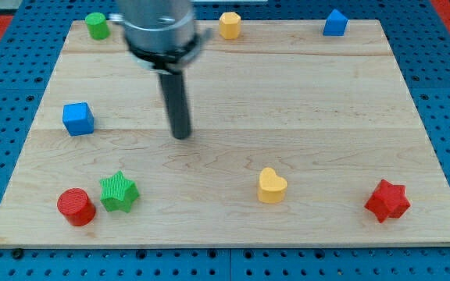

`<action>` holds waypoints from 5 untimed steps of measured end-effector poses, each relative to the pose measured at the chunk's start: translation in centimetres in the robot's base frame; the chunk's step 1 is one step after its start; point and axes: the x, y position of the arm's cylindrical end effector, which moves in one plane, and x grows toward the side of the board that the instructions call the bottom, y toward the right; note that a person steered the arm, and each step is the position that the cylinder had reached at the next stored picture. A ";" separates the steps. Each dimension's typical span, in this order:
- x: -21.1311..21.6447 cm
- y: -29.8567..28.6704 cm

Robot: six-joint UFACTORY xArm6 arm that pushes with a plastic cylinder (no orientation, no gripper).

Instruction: Move the yellow heart up and to the right

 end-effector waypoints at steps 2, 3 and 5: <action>2.7 12.6; 6.3 16.3; 12.2 10.9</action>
